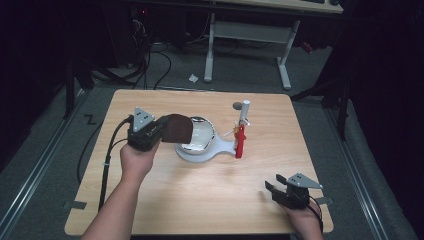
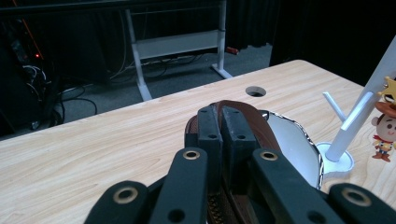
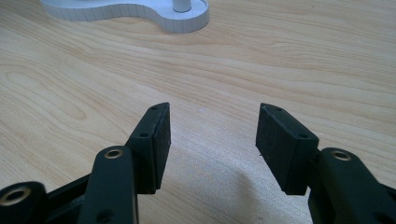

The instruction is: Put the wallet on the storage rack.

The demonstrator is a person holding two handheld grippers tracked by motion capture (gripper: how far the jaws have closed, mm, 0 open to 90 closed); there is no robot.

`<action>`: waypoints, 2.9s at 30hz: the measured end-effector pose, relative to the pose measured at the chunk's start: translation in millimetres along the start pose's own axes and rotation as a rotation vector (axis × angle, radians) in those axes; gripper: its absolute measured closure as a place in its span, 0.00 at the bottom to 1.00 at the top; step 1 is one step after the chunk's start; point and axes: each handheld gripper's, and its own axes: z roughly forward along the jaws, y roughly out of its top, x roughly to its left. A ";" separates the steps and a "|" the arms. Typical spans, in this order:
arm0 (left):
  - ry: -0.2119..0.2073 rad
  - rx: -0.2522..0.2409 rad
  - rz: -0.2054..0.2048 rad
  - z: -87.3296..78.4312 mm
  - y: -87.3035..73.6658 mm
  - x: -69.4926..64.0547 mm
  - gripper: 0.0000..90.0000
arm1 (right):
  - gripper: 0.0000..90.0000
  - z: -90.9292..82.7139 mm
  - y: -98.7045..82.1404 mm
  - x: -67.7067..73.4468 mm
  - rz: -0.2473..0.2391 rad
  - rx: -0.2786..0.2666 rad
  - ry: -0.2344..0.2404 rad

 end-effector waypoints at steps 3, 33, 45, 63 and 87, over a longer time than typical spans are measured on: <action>0.006 0.013 0.017 3.4 0.7 -2.4 0.97 | 0.51 -0.1 0.2 0.0 -0.002 -0.002 -0.001; 0.072 0.171 0.073 54.2 -0.7 -20.6 0.96 | 0.50 -0.7 1.4 -0.5 0.024 -0.017 0.022; 0.090 0.214 0.087 71.3 -3.0 -35.7 0.96 | 0.50 -0.8 1.3 -0.2 0.026 -0.017 0.025; 0.071 0.191 0.050 71.4 -0.9 -39.0 0.76 | 0.51 -0.1 1.4 0.0 0.018 -0.018 0.023; -0.075 0.098 -0.091 24.1 -3.3 -16.0 0.51 | 0.51 2.3 0.2 2.2 0.013 -0.007 0.023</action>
